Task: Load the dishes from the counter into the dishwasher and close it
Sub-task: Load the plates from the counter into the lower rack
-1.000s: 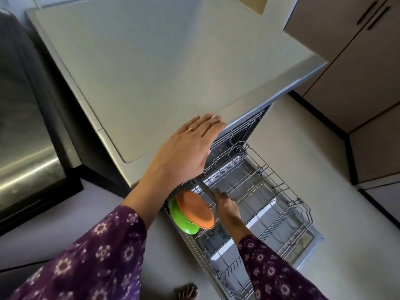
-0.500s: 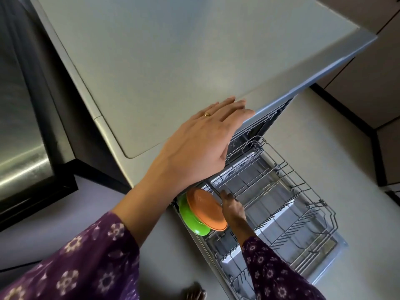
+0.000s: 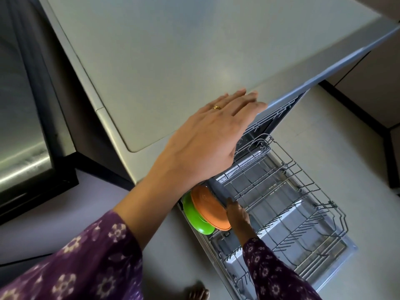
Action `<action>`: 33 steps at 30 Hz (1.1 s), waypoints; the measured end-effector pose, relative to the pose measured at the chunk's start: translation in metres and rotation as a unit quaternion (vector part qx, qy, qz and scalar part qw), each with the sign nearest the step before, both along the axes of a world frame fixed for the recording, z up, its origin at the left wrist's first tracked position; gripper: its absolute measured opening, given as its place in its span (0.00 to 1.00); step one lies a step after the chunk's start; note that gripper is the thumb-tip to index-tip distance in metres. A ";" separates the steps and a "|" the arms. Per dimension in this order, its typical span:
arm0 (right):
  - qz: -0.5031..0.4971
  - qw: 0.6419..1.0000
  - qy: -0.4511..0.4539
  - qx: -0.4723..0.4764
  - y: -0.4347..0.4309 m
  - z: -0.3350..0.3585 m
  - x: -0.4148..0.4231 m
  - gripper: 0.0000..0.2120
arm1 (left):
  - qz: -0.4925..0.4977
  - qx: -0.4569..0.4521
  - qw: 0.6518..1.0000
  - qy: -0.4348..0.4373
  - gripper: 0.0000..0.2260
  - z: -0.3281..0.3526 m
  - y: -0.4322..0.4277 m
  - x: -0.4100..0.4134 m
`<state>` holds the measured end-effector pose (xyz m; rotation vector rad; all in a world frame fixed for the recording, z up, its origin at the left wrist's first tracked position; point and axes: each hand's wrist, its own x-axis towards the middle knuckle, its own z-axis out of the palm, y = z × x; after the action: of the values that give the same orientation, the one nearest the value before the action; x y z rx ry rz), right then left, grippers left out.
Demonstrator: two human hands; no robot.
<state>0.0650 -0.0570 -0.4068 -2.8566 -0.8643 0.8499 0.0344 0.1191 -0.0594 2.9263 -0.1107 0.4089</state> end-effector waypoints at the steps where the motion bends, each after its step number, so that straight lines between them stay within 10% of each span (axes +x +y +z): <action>1: -0.013 1.000 0.014 0.010 -0.001 0.001 0.000 0.20 | -0.001 0.004 1.000 0.001 0.30 0.000 0.000 0.000; 18: -0.052 0.995 0.055 0.071 -0.039 0.146 -0.092 0.26 | 0.014 -0.014 1.000 0.013 0.26 0.008 -0.009 -0.011; 33: 0.071 0.957 0.085 0.269 -0.021 0.355 -0.237 0.08 | 0.237 -0.184 0.954 -0.018 0.12 0.079 -0.049 -0.289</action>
<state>-0.1721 -0.0780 -0.0519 -2.2428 -1.0880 0.7181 -0.2546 0.0703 0.0194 2.5494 0.6066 0.4874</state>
